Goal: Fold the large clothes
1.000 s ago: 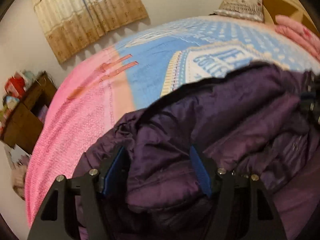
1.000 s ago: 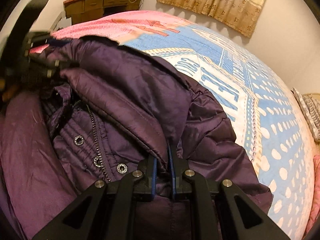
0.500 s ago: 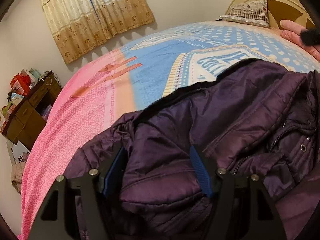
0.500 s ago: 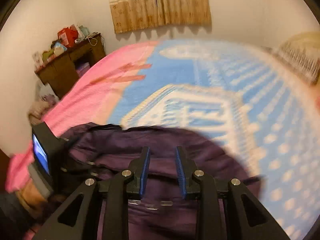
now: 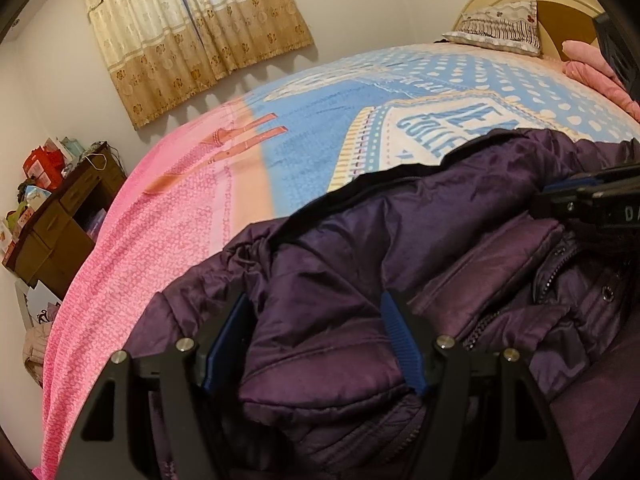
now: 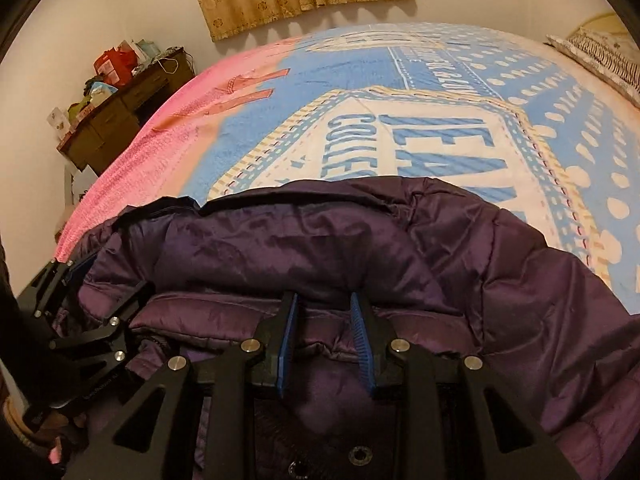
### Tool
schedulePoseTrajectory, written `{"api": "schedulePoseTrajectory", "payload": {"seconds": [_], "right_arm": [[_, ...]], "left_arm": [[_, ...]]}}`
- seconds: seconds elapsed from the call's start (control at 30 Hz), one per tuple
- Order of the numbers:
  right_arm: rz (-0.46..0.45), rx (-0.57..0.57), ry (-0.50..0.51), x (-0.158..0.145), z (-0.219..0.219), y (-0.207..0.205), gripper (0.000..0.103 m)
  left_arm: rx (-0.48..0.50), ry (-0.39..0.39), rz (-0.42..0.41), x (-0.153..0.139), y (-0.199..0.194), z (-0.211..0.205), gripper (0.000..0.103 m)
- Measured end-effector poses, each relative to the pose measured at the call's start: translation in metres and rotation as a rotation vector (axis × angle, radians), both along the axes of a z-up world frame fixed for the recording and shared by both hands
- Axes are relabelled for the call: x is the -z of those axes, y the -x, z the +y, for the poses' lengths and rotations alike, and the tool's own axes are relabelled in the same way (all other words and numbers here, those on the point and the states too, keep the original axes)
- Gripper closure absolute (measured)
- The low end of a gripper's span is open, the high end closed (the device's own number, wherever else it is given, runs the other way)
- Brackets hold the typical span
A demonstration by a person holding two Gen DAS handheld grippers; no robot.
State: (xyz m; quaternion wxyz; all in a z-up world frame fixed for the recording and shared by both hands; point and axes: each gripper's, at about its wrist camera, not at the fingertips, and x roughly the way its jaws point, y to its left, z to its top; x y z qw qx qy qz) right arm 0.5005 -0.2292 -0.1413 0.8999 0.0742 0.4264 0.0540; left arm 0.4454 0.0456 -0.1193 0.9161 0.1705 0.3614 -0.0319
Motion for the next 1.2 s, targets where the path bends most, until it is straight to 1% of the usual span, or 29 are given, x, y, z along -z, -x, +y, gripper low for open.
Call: {"api": "schedulePoseTrajectory", "payload": {"seconds": [0.13, 0.3, 0.43, 0.67, 0.73, 0.83, 0.9, 0.97, 1.07, 1.2], "right_arm": [[-0.011, 0.002, 0.081, 0.0, 0.009, -0.002, 0.075], [-0.019, 0.003, 0.117, 0.0, 0.011, -0.001, 0.075], [-0.027, 0.007, 0.167, 0.001, 0.017, 0.001, 0.075], [-0.031, 0.009, 0.178, 0.003, 0.018, 0.0, 0.075], [-0.029, 0.009, 0.173, 0.002, 0.018, -0.001, 0.075], [-0.03, 0.008, 0.193, 0.002, 0.021, -0.002, 0.075], [-0.027, 0.008, 0.216, 0.002, 0.025, -0.003, 0.075], [-0.022, 0.007, 0.229, 0.002, 0.026, -0.004, 0.075], [-0.025, 0.006, 0.222, 0.002, 0.025, -0.003, 0.075], [-0.021, 0.001, 0.22, 0.001, 0.024, -0.004, 0.075]], "left_arm": [[-0.002, -0.001, 0.009, 0.001, -0.002, 0.0, 0.032], [-0.006, -0.009, 0.011, 0.003, -0.004, -0.002, 0.032], [-0.01, -0.017, 0.012, 0.004, -0.004, -0.004, 0.032], [-0.011, -0.019, 0.007, 0.005, -0.004, -0.005, 0.032], [-0.015, -0.017, 0.009, 0.005, -0.004, -0.004, 0.03], [-0.024, -0.006, 0.016, 0.004, -0.006, -0.003, 0.027], [-0.037, -0.004, 0.02, 0.004, -0.007, -0.002, 0.023], [-0.047, -0.016, 0.018, 0.004, -0.007, -0.002, 0.02], [-0.07, -0.042, 0.006, 0.003, -0.007, -0.003, 0.015], [-0.084, -0.055, 0.005, 0.0, -0.007, -0.003, 0.013]]}}
